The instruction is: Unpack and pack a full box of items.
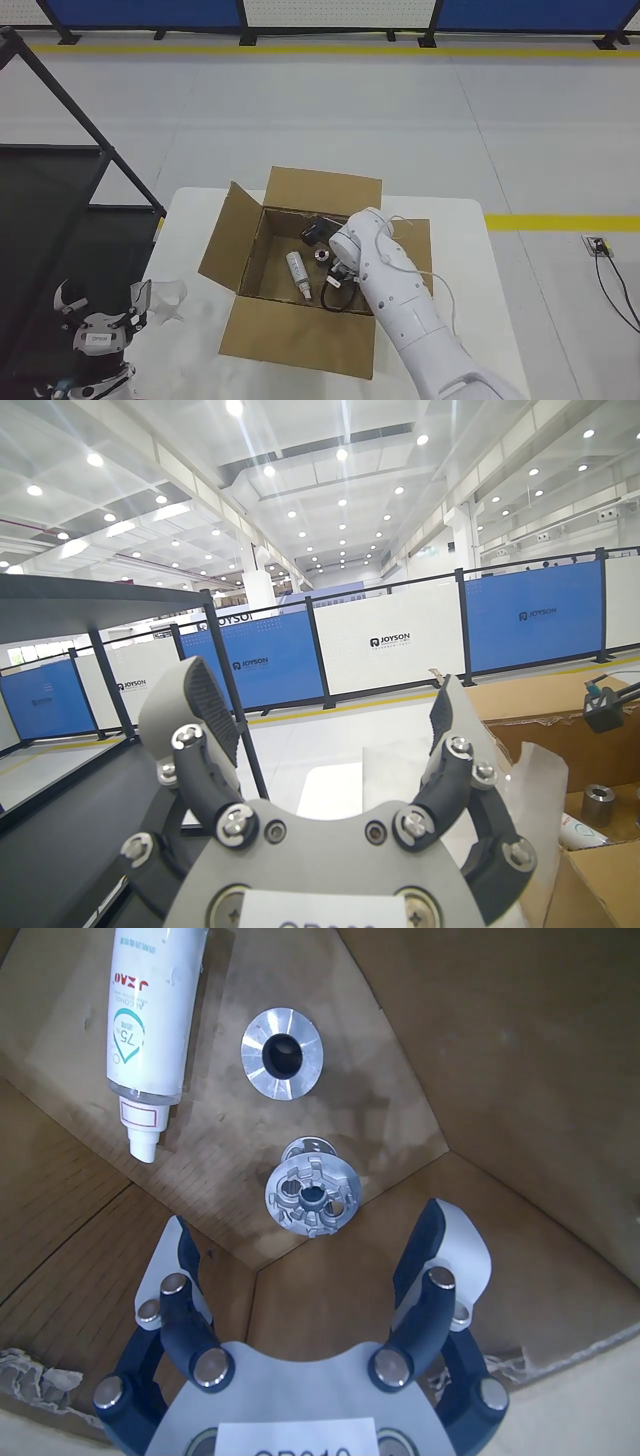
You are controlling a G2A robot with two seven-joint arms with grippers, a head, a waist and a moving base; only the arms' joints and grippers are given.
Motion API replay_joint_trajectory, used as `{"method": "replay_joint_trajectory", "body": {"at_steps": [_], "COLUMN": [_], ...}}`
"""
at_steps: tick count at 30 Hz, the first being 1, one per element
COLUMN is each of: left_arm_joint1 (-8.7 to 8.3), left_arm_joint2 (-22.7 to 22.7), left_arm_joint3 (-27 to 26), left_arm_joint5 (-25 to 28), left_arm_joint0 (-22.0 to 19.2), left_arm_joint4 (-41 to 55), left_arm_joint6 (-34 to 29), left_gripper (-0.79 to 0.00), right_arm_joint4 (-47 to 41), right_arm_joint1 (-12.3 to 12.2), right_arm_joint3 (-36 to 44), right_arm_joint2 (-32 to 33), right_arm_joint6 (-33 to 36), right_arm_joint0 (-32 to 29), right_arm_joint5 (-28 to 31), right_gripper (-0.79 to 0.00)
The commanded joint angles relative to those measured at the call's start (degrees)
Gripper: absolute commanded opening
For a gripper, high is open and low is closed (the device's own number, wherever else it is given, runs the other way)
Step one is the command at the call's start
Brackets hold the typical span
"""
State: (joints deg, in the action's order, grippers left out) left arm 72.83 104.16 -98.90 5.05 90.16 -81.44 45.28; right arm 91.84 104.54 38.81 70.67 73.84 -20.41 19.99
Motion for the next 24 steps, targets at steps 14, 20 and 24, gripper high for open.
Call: {"method": "replay_joint_trajectory", "body": {"at_steps": [14,20,24], "left_arm_joint1": [0.03,0.03,0.04], "left_arm_joint2": [-0.12,-0.15,-0.15], "left_arm_joint3": [-0.65,-0.65,-0.62], "left_arm_joint5": [-0.35,-0.38,-0.38], "left_arm_joint0": [0.18,0.16,0.14], "left_arm_joint4": [-0.47,-0.68,-0.69], "left_arm_joint6": [-0.45,-0.37,-0.35], "left_gripper": [0.0,0.0,0.0], "right_arm_joint4": [-0.69,-1.25,-1.81], "right_arm_joint1": [1.26,1.79,2.13], "right_arm_joint3": [-12.22,-15.89,-17.75], "right_arm_joint2": [-3.86,-4.89,-5.37], "right_arm_joint6": [-5.41,-6.97,-7.87], "right_arm_joint0": [4.88,6.66,7.71], "right_arm_joint5": [-0.81,-1.28,-2.12], "right_gripper": [-0.188,-0.16,-0.175]}}
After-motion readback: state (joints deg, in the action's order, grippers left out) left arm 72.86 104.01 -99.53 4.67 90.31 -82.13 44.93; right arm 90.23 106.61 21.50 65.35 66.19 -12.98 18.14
